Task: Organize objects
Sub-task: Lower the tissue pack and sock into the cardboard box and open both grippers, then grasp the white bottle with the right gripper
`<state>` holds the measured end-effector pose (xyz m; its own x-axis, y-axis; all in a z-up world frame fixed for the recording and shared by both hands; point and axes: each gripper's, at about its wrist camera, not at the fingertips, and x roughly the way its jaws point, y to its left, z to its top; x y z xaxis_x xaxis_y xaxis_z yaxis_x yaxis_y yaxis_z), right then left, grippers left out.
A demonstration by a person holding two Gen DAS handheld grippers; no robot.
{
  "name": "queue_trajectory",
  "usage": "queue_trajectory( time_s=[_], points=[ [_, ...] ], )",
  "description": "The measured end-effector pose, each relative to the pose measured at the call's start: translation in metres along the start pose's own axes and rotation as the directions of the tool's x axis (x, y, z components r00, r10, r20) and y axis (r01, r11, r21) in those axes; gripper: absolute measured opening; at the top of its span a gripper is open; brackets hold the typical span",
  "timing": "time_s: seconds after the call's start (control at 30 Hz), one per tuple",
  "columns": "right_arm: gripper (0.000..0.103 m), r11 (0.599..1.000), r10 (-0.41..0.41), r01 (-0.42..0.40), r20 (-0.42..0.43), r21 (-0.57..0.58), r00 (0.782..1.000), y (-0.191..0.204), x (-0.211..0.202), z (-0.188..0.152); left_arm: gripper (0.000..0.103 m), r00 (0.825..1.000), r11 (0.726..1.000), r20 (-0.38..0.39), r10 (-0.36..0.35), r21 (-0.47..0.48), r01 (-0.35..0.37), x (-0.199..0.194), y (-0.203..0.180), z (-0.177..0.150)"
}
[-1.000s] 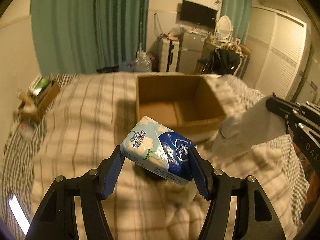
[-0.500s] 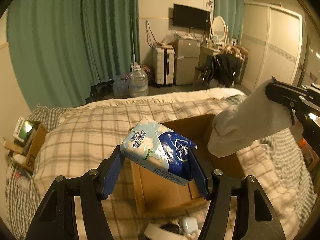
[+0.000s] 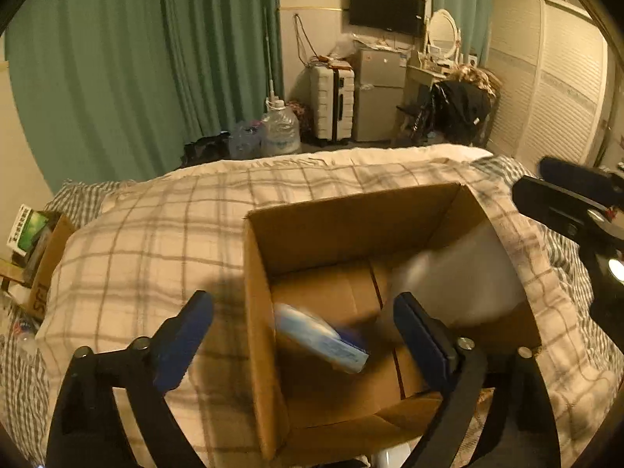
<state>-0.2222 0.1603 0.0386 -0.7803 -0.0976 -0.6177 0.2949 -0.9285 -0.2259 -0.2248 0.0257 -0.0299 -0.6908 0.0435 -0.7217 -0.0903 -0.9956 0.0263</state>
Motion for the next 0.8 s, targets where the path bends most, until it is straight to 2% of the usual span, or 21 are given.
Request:
queue_trajectory(
  time_s=[0.07, 0.13, 0.2, 0.4, 0.5, 0.57, 0.67, 0.8],
  points=[
    [0.054, 1.000, -0.022, 0.022, 0.019, 0.003, 1.000, -0.005, -0.018, 0.002, 0.098, 1.000, 1.000, -0.004, 0.008, 0.003, -0.008, -0.012, 0.003, -0.002],
    [0.056, 0.999, -0.036, 0.036, 0.033, 0.004, 0.999, -0.008, -0.038, 0.004, 0.099, 1.000, 1.000, -0.004, 0.027, 0.006, -0.026, -0.030, 0.007, -0.007],
    [0.066, 0.999, -0.051, 0.050, 0.046, 0.006, 0.998, -0.012, -0.066, 0.006, 0.103, 1.000, 1.000, 0.004, 0.028, 0.005, -0.028, -0.050, 0.013, -0.012],
    [0.075, 0.998, -0.061, 0.060, 0.055, 0.017, 0.997, -0.004, -0.140, -0.005, 0.103, 1.000, 1.000, 0.005, 0.014, -0.022, -0.014, -0.111, 0.027, -0.043],
    [0.076, 1.000, -0.022, 0.021, 0.042, 0.011, 0.999, 0.011, -0.168, -0.024, 0.103, 0.999, 0.999, 0.031, 0.013, -0.045, -0.012, -0.134, 0.032, -0.064],
    [0.076, 1.000, 0.017, -0.017, 0.028, 0.010, 0.999, 0.021, -0.178, -0.040, 0.103, 0.999, 0.998, 0.037, -0.002, -0.064, 0.005, -0.144, 0.036, -0.082],
    [0.076, 0.999, 0.032, -0.032, -0.004, -0.007, 0.999, 0.047, -0.180, -0.072, 0.103, 1.000, 0.993, 0.030, -0.005, -0.117, 0.008, -0.149, 0.041, -0.111],
    [0.076, 0.999, 0.043, -0.040, -0.083, 0.031, 0.996, 0.066, -0.149, -0.108, 0.103, 0.999, 0.980, -0.009, 0.034, -0.198, -0.035, -0.133, 0.050, -0.146]
  ],
)
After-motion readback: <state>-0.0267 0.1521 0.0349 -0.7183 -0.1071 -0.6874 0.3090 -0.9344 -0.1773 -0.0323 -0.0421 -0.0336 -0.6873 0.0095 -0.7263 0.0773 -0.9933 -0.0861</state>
